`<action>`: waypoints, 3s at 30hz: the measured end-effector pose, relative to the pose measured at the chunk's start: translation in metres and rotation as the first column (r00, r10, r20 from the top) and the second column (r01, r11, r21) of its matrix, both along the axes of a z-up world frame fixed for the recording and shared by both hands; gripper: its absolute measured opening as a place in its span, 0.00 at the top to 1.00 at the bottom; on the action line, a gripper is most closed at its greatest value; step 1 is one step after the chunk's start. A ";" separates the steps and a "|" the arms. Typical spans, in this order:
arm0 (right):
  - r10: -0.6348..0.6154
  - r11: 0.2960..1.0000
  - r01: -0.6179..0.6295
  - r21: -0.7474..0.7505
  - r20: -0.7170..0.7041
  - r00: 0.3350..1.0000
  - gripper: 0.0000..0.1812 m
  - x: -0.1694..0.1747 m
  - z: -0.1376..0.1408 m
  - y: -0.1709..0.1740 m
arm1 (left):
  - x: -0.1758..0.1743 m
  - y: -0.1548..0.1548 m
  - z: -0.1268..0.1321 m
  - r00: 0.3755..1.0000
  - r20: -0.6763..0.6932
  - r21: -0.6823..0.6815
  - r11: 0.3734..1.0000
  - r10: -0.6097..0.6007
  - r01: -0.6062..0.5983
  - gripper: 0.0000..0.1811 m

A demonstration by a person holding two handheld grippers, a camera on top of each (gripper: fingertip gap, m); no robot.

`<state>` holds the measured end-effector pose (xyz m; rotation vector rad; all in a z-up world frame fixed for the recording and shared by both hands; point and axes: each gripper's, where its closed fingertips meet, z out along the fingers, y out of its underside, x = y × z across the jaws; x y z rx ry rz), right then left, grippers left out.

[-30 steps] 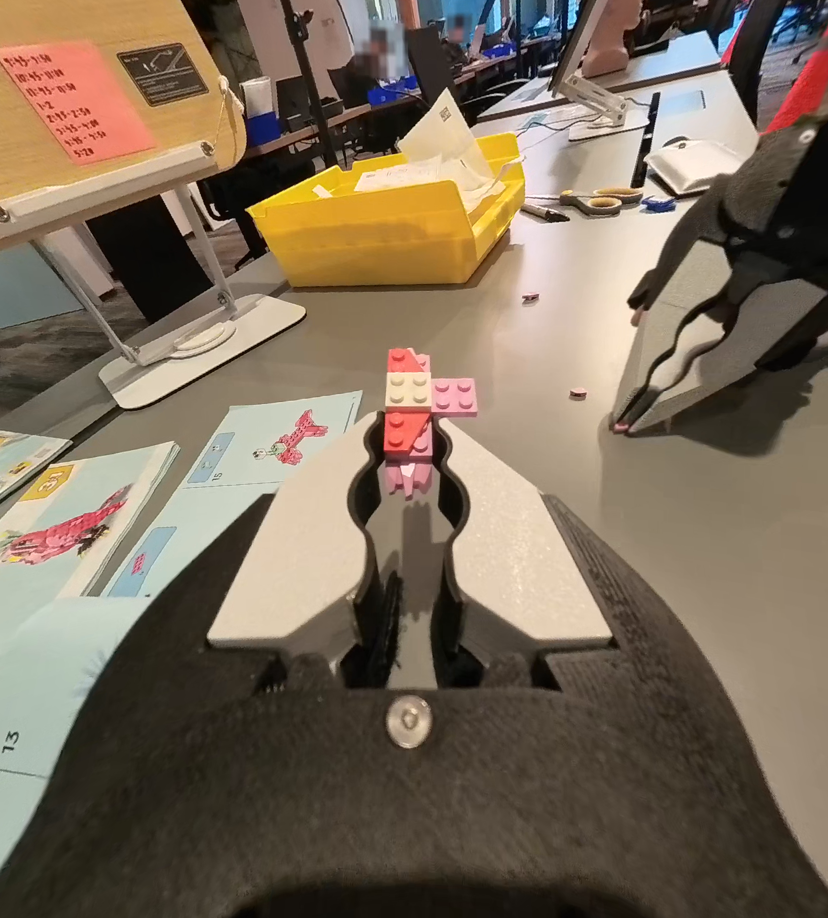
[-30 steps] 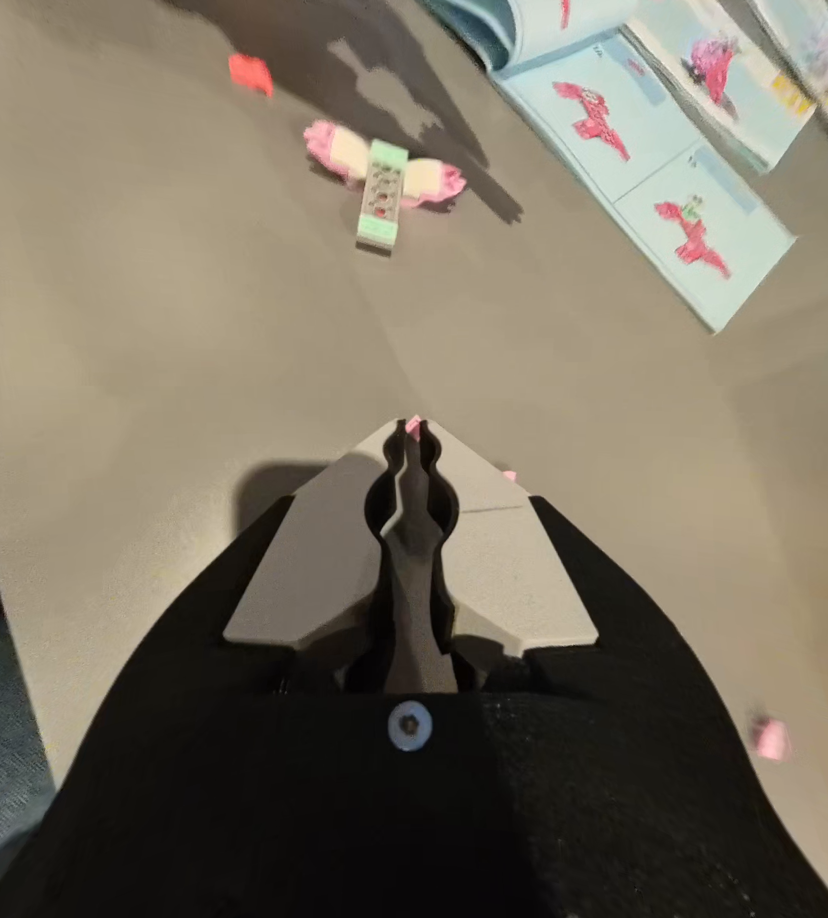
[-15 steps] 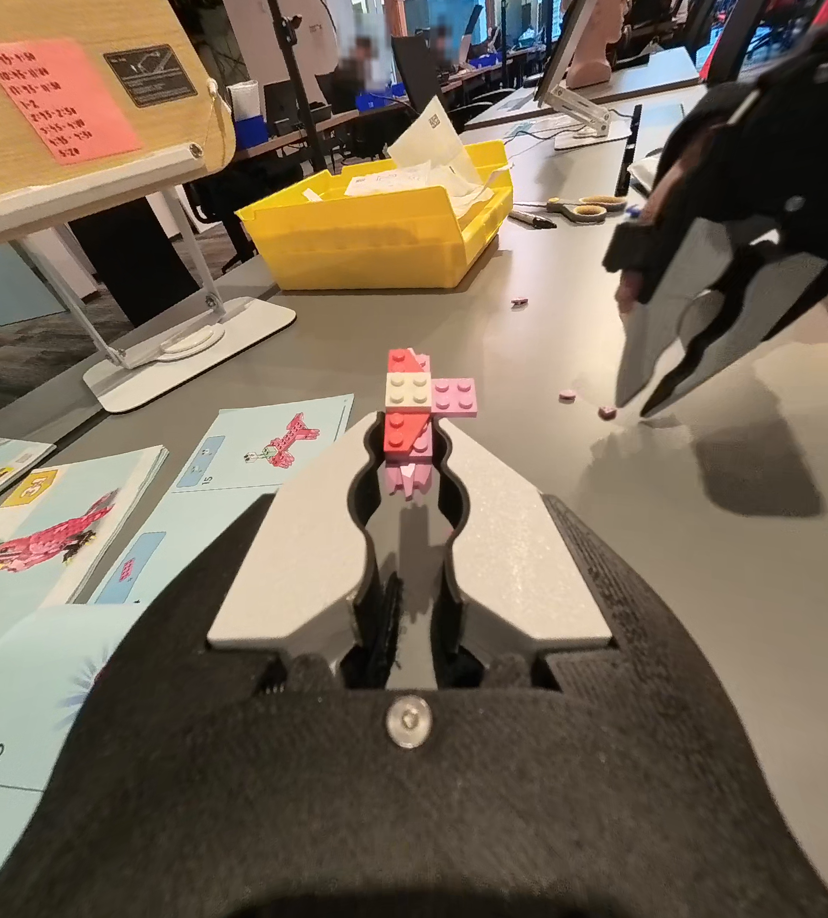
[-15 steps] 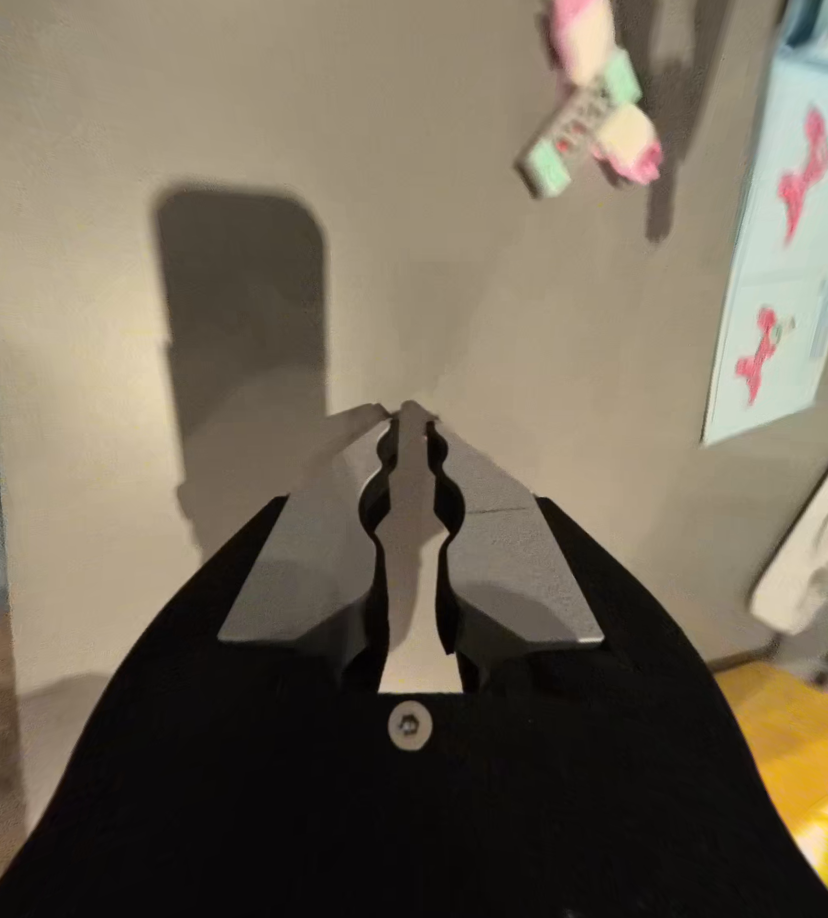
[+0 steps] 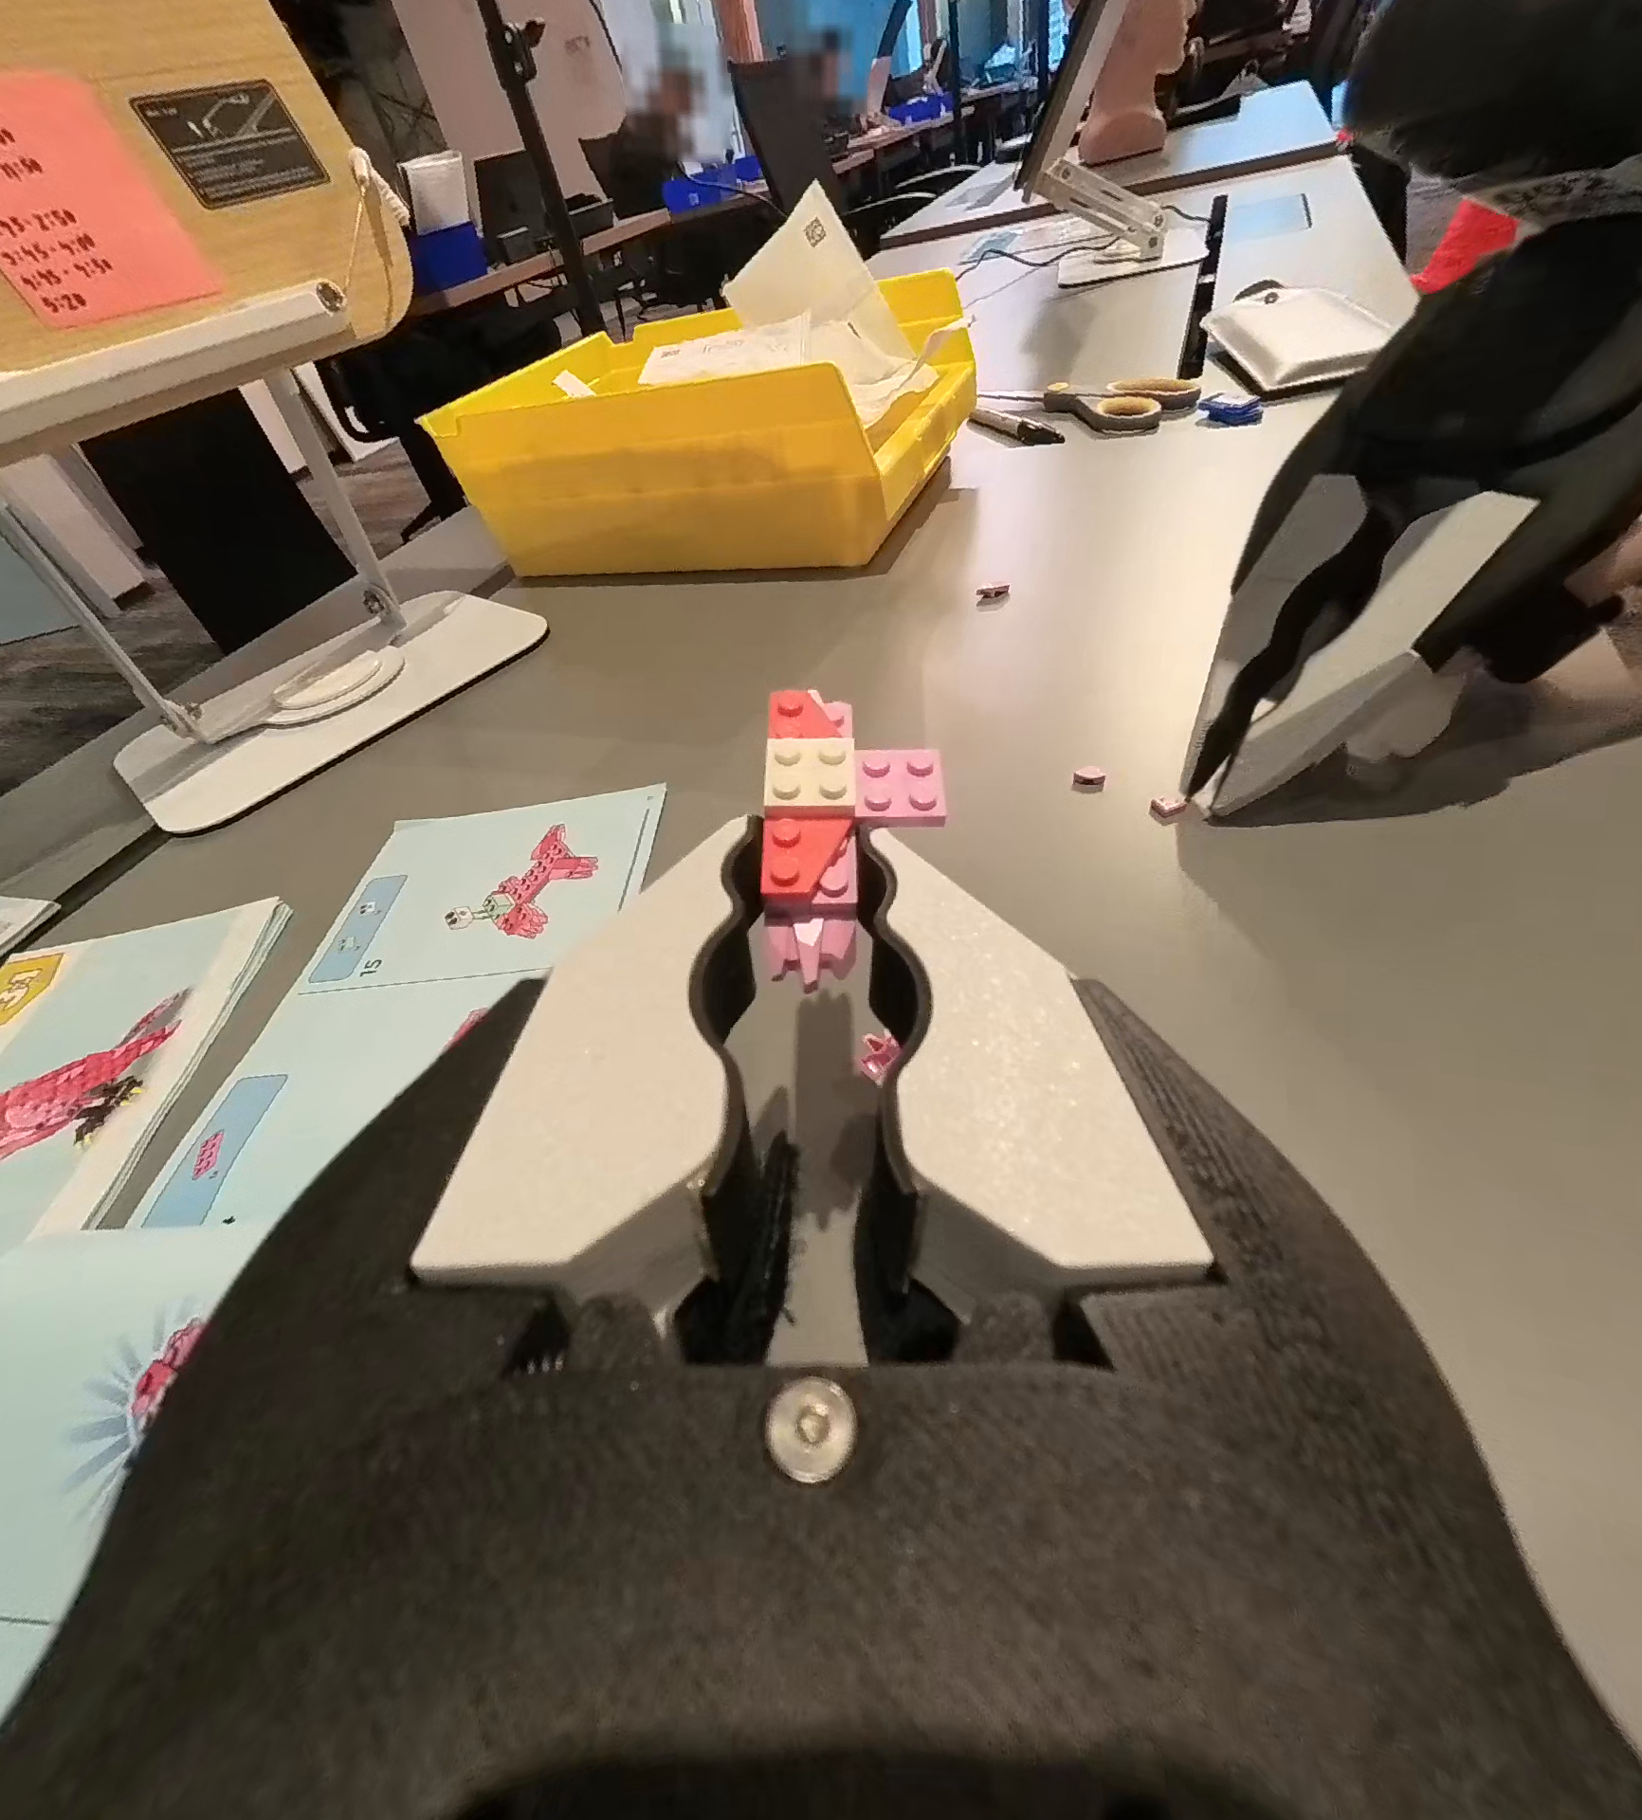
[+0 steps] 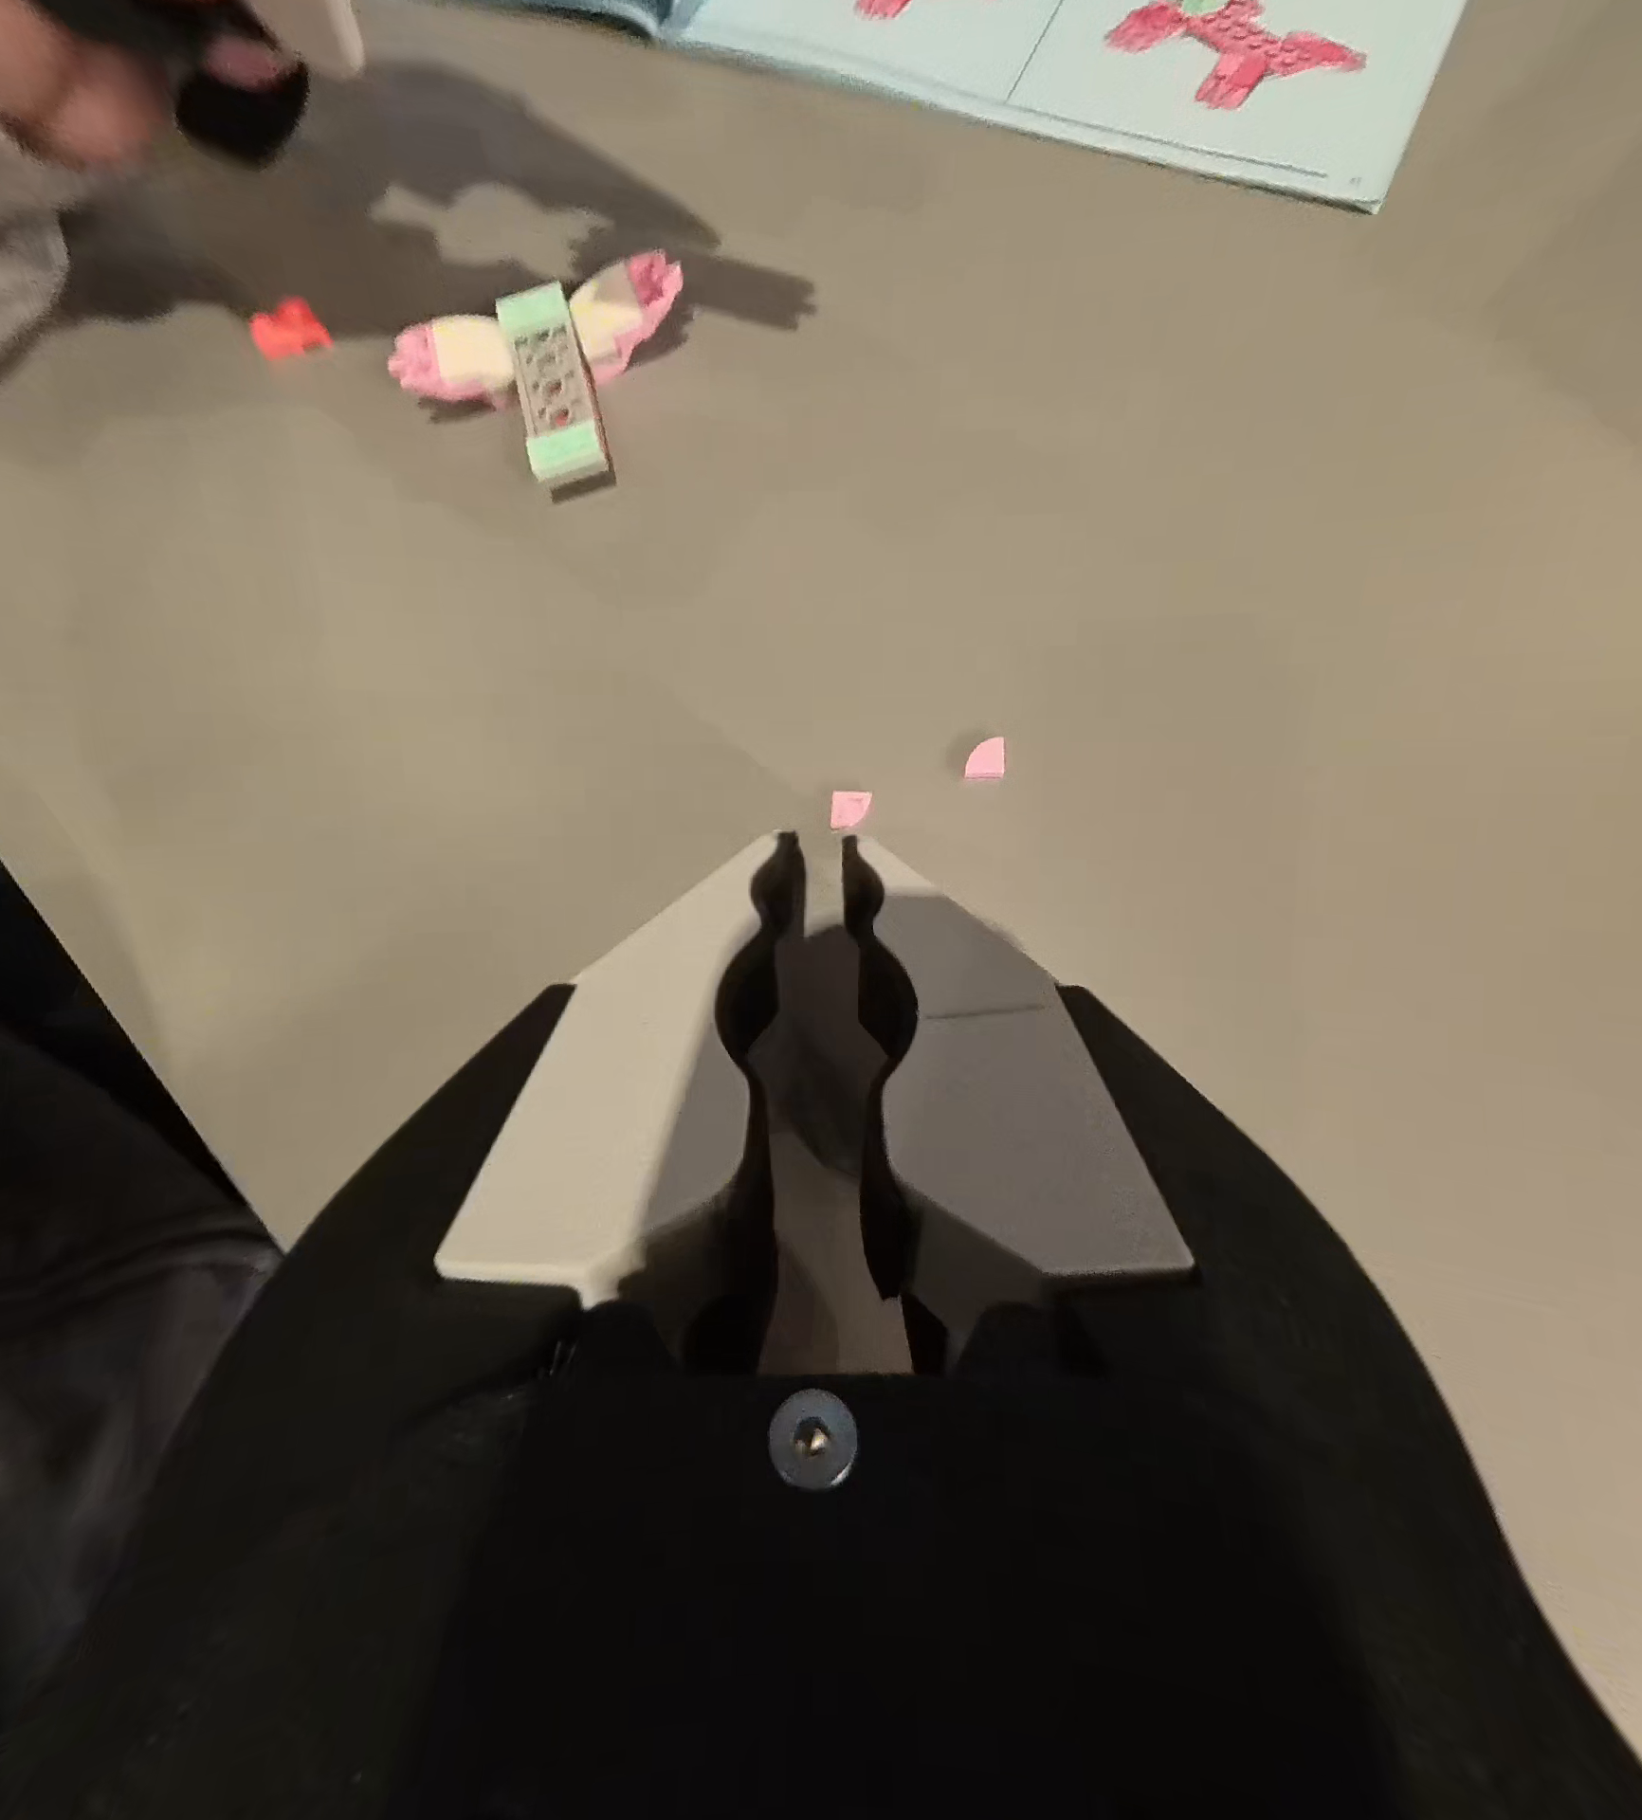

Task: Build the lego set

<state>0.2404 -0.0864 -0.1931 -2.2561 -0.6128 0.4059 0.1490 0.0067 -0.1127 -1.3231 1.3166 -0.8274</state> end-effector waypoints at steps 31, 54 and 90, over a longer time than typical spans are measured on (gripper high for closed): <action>-0.044 0.989 0.026 0.144 0.126 0.991 0.99 -0.001 0.000 0.022 | -0.001 -0.001 -0.002 1.000 -0.005 -0.006 1.000 -0.014 0.014 0.91; 0.199 0.203 -0.808 -0.553 0.831 -0.519 1.00 0.005 -0.004 -0.005 | 0.001 -0.003 -0.004 1.000 -0.012 -0.004 1.000 -0.026 0.026 0.91; 0.160 0.986 -0.156 0.050 -0.084 0.984 0.87 0.043 0.005 0.001 | 0.013 -0.038 0.000 0.987 0.025 -0.062 0.985 -0.158 0.159 0.91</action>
